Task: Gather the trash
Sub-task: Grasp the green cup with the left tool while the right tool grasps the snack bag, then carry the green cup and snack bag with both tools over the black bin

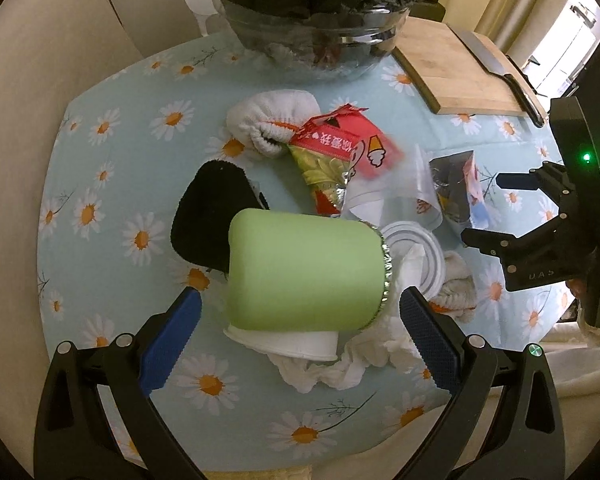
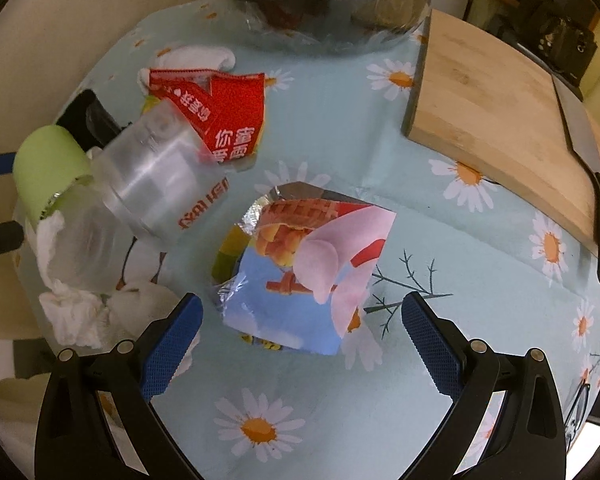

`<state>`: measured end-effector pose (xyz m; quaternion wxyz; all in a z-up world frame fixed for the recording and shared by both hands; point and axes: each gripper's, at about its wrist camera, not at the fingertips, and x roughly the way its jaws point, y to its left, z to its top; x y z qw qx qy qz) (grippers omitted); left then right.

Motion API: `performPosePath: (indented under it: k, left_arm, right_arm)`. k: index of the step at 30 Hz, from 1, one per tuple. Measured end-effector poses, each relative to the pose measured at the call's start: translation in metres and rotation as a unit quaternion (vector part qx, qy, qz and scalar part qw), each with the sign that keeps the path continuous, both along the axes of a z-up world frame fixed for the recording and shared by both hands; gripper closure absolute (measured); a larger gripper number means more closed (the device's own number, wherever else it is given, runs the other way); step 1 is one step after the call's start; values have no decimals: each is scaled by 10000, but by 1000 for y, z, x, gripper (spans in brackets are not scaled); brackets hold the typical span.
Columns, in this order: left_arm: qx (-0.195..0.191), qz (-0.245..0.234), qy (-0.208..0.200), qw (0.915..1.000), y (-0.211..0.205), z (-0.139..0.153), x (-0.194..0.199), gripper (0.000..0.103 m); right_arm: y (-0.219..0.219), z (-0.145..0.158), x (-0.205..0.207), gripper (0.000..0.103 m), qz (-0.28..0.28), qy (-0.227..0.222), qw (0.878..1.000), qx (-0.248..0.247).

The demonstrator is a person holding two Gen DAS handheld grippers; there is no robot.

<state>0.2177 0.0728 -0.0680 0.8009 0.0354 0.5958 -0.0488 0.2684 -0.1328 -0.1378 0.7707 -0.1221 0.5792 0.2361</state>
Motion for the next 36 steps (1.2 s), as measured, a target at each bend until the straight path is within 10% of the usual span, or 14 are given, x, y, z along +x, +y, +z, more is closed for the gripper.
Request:
performPosePath:
  k: [18, 22, 36]
  left_arm:
    - [130, -131, 163, 9997, -10, -12, 17, 13]
    - [217, -103, 110, 9997, -10, -9, 16, 15]
    - [358, -358, -58, 9987, -16, 6, -3, 15]
  right_arm:
    - [5, -22, 8, 9, 76, 129, 9997, -187]
    - [3, -16, 7, 37, 30, -64, 9996, -275]
    - [-28, 12, 1, 39, -207, -97, 9996, 157]
